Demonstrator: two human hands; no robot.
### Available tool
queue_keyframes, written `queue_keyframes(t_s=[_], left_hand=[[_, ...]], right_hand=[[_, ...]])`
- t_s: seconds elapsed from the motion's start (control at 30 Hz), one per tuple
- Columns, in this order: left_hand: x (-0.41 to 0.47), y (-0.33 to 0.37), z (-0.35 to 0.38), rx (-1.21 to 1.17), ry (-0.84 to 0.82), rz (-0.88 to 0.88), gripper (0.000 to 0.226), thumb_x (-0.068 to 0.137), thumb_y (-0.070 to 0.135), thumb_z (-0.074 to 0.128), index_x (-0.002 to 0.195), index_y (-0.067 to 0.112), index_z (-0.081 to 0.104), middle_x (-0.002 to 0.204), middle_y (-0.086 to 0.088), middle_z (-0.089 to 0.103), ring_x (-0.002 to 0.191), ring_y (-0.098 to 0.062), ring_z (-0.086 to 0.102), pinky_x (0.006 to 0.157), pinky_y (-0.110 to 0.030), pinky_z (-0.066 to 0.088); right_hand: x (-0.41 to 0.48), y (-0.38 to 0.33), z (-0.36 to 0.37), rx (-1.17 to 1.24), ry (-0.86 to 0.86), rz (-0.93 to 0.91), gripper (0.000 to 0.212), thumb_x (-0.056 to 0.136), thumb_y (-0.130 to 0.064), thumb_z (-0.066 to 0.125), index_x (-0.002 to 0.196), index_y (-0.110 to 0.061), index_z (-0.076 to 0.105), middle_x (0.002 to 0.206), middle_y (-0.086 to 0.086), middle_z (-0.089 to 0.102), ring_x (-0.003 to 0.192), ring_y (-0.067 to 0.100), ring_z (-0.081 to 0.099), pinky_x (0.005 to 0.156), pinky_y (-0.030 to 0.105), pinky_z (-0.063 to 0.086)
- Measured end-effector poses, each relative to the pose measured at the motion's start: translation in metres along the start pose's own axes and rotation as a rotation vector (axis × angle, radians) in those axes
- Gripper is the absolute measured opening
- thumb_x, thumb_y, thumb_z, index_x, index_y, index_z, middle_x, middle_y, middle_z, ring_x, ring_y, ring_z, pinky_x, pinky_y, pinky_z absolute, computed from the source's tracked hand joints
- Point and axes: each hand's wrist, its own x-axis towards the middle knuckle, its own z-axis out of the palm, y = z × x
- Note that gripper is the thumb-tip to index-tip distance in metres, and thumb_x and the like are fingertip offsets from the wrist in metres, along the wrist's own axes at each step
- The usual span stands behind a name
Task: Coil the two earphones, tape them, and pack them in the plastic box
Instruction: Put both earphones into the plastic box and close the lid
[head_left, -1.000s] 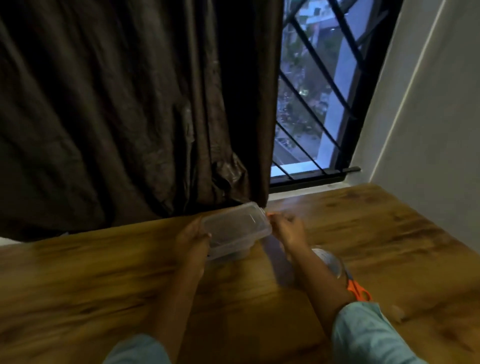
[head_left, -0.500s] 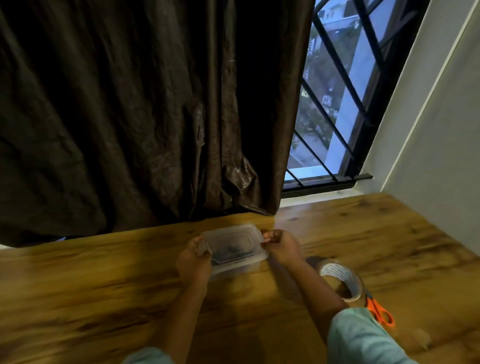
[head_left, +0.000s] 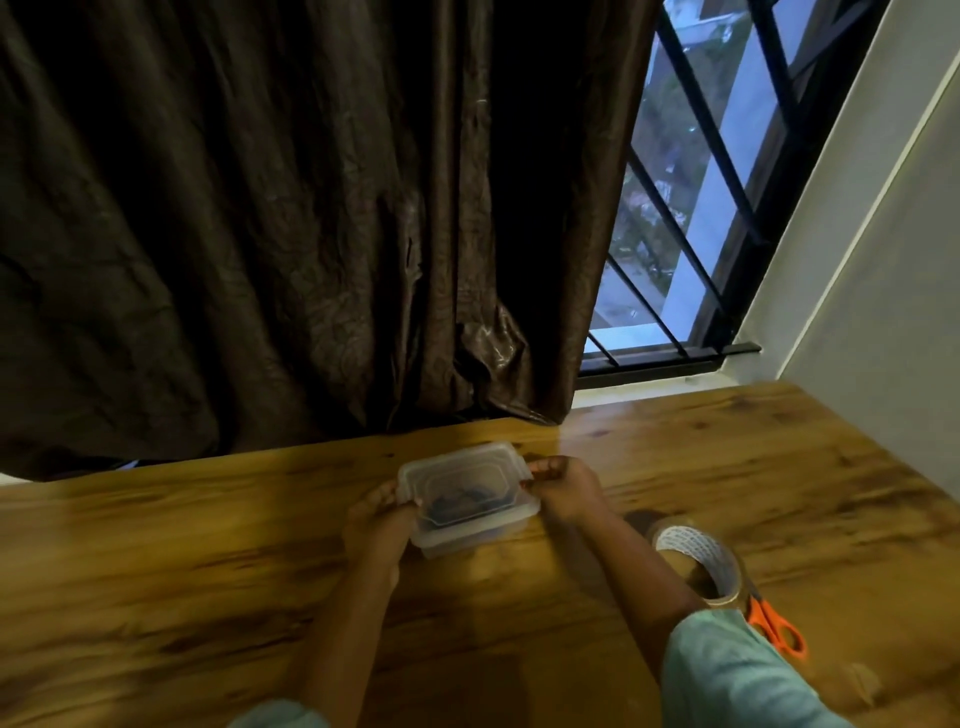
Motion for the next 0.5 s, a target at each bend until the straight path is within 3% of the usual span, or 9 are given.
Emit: queue_keyframes(t_s=[0.1,0.17,0.33,0.43,0.5], left_hand=[[0.002,0.000,-0.004,0.011,-0.049,-0.119,0.045,0.085,0.012,0.067,0.127,0.007,0.051,0.129,-0.012,0.054,0.117,-0.030,0.052,0.088,-0.039,0.045],[0.001,0.000,-0.008,0.043,-0.144,-0.204,0.041,0.089,0.022,0.062,0.127,0.014,0.051,0.128,-0.011,0.054,0.115,-0.031,0.051,0.092,-0.043,0.046],[0.001,0.008,-0.018,0.016,-0.263,-0.295,0.015,0.089,0.017,0.062,0.101,0.013,0.056,0.096,-0.010,0.062,0.085,-0.024,0.059,0.063,-0.036,0.051],[0.001,0.011,-0.018,-0.015,-0.258,-0.311,0.007,0.088,0.012,0.063,0.091,0.010,0.057,0.091,-0.010,0.062,0.080,-0.022,0.058,0.064,-0.035,0.051],[0.002,0.011,-0.017,-0.017,-0.241,-0.290,0.005,0.087,0.007,0.062,0.086,0.010,0.058,0.101,-0.013,0.064,0.083,-0.023,0.059,0.070,-0.037,0.051]], right_hand=[[0.002,-0.001,-0.004,0.087,-0.083,0.145,0.020,0.082,-0.019,0.070,0.093,-0.003,0.064,0.075,0.011,0.060,0.057,0.017,0.053,0.051,0.025,0.046],[0.002,-0.006,-0.007,0.113,-0.176,0.207,0.027,0.088,-0.018,0.063,0.105,0.003,0.060,0.065,0.010,0.051,0.047,0.015,0.044,0.040,0.021,0.039],[0.000,-0.016,-0.008,0.131,-0.305,0.280,0.023,0.095,-0.018,0.053,0.114,-0.006,0.055,0.076,0.006,0.055,0.060,0.011,0.050,0.053,0.020,0.048],[-0.001,-0.018,-0.011,0.238,-0.347,0.378,0.024,0.095,-0.017,0.053,0.116,-0.005,0.053,0.081,0.006,0.053,0.071,0.014,0.051,0.065,0.025,0.050],[0.000,-0.017,-0.012,0.311,-0.359,0.456,0.037,0.094,-0.019,0.056,0.126,-0.002,0.047,0.087,0.008,0.051,0.092,0.022,0.058,0.074,0.029,0.052]])
